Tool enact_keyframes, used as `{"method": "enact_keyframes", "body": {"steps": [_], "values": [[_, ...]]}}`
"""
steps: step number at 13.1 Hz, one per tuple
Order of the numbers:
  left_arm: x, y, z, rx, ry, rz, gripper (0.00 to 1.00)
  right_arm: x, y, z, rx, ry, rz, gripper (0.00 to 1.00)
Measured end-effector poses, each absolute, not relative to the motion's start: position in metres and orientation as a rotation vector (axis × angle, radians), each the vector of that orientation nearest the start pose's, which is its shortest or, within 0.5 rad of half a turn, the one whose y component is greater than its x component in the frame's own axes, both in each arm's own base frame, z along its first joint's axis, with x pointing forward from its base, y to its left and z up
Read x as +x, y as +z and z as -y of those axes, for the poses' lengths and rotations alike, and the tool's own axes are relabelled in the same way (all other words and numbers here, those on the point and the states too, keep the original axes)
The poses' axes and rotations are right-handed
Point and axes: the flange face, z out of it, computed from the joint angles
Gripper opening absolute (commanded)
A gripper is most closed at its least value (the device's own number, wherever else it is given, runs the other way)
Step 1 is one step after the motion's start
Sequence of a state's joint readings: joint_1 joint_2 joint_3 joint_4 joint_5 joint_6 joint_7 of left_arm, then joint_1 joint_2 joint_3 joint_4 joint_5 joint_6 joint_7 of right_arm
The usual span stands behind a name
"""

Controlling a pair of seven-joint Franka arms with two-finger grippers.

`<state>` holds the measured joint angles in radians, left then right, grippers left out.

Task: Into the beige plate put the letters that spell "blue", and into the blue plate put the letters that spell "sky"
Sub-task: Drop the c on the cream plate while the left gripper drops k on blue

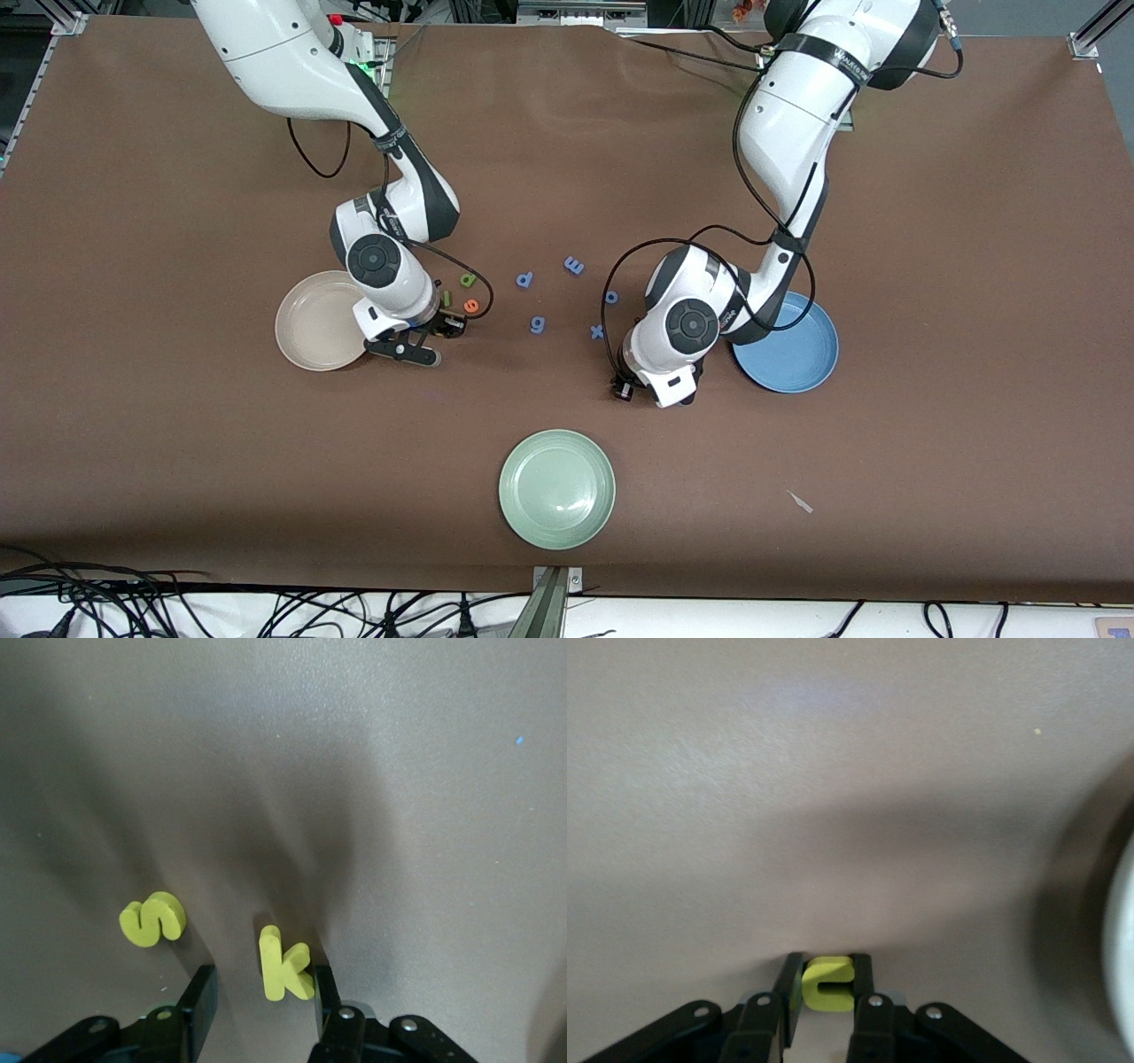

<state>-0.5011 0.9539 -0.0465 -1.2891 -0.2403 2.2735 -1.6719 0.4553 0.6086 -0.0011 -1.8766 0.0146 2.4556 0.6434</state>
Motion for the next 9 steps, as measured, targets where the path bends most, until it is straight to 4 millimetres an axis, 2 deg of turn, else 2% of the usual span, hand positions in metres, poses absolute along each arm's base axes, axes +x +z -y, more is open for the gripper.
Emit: {"method": "enact_keyframes", "body": {"steps": [1, 2, 3, 4, 6, 7, 9], "values": [[0.642, 0.172, 0.387, -2.593, 0.301, 1.969, 0.25, 0.572, 0.189, -0.267, -3.154, 0.066, -0.268, 0.00], [0.643, 0.172, 0.387, -2.593, 0.299, 1.971, 0.12, 0.577, 0.202, -0.252, -3.173, 0.097, -0.215, 0.00], [0.642, 0.172, 0.387, -2.593, 0.299, 1.972, 0.05, 0.581, 0.219, -0.234, -3.185, 0.136, -0.170, 0.00], [0.643, 0.173, 0.387, -2.593, 0.298, 1.973, 0.01, 0.585, 0.236, -0.218, -3.190, 0.173, -0.132, 0.00], [0.643, 0.173, 0.387, -2.594, 0.297, 1.973, 0.01, 0.586, 0.262, -0.190, -3.191, 0.238, -0.065, 0.00], [0.644, 0.174, 0.386, -2.595, 0.294, 1.975, 0.01, 0.583, 0.265, -0.179, -3.189, 0.254, -0.030, 0.00], [0.649, 0.187, 0.384, -2.599, 0.281, 1.974, 0.00, 0.575, 0.251, -0.156, -3.187, 0.258, 0.034, 0.10]]}}
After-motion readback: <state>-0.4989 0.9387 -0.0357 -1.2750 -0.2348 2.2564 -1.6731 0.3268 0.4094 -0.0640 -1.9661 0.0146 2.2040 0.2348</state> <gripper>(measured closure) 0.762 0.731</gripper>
